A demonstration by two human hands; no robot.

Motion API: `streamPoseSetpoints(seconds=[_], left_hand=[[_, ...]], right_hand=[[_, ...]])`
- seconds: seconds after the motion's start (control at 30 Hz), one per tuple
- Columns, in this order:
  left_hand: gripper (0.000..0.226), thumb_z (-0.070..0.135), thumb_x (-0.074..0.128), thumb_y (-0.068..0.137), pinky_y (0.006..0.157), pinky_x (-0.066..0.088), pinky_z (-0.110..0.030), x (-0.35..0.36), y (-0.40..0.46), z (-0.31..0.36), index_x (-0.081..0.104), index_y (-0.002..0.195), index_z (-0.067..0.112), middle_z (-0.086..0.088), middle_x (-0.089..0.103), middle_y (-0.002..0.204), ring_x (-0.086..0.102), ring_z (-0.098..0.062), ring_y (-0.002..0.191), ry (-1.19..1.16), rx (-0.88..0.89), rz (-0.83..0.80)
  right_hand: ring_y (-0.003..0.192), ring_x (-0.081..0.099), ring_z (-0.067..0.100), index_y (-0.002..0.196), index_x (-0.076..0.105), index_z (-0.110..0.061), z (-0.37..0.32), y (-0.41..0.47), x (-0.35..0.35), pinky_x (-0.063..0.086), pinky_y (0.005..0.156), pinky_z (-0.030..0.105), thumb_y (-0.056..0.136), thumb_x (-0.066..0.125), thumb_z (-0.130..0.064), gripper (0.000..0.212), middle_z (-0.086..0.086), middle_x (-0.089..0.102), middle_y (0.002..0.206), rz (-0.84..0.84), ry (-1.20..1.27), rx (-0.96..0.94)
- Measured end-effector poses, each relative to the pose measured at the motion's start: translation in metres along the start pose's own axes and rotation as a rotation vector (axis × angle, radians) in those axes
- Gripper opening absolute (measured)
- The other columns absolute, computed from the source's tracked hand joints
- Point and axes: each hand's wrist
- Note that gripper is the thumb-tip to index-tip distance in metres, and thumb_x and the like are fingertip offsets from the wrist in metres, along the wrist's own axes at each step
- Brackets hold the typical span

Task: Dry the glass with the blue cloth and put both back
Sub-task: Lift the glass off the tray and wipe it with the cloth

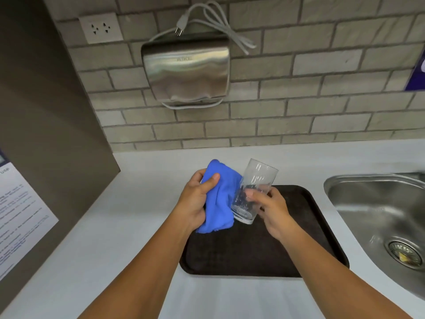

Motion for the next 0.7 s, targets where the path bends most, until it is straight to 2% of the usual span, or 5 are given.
streamPoseSetpoints(seconds=[0.13, 0.37, 0.47, 0.57, 0.7], left_hand=[[0.015, 0.018, 0.07, 0.085, 0.062, 0.057, -0.032, 0.032, 0.002, 0.031, 0.065, 0.098, 0.015, -0.008, 0.073, 0.088, 0.07, -0.023, 0.074, 0.074, 0.105, -0.123], [0.01, 0.014, 0.073, 0.082, 0.066, 0.057, -0.035, 0.062, 0.004, 0.051, 0.077, 0.089, 0.02, -0.007, 0.075, 0.086, 0.07, -0.024, 0.075, 0.163, 0.219, -0.132], [0.014, 0.017, 0.075, 0.081, 0.077, 0.058, -0.04, 0.07, 0.004, 0.05, 0.077, 0.095, 0.022, -0.005, 0.075, 0.091, 0.07, -0.024, 0.082, 0.225, 0.268, -0.067], [0.016, 0.02, 0.074, 0.082, 0.068, 0.057, -0.031, 0.076, 0.001, 0.046, 0.073, 0.096, 0.028, 0.0, 0.075, 0.091, 0.07, -0.02, 0.081, 0.274, 0.352, 0.043], [0.042, 0.028, 0.074, 0.08, 0.071, 0.057, -0.031, 0.081, -0.008, 0.038, 0.05, 0.106, 0.048, 0.007, 0.061, 0.102, 0.068, -0.009, 0.077, 0.397, 0.521, 0.209]], right_hand=[[0.082, 0.069, 0.025, 0.104, 0.055, -0.012, -0.029, -0.013, 0.021, 0.057, 0.073, 0.037, 0.079, 0.075, -0.011, 0.032, 0.013, 0.069, 0.099, -0.105, 0.201, 0.033], [0.082, 0.06, 0.03, 0.122, 0.059, -0.007, -0.064, -0.029, 0.036, 0.048, 0.073, 0.041, 0.092, 0.061, -0.024, 0.035, 0.017, 0.054, 0.114, -0.178, 0.243, 0.081], [0.089, 0.061, 0.033, 0.119, 0.061, -0.007, -0.072, -0.035, 0.039, 0.048, 0.078, 0.042, 0.092, 0.059, -0.028, 0.034, 0.017, 0.06, 0.111, -0.199, 0.253, 0.094], [0.087, 0.064, 0.032, 0.112, 0.066, -0.006, -0.077, -0.039, 0.043, 0.049, 0.083, 0.045, 0.091, 0.06, -0.033, 0.035, 0.015, 0.065, 0.104, -0.218, 0.272, 0.102], [0.088, 0.068, 0.032, 0.114, 0.066, -0.008, -0.077, -0.046, 0.042, 0.049, 0.089, 0.048, 0.09, 0.061, -0.04, 0.04, 0.013, 0.07, 0.105, -0.209, 0.291, 0.105]])
Point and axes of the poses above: each hand's wrist, its own y-axis towards the middle knuckle, its own x-axis out of the palm, z = x × y
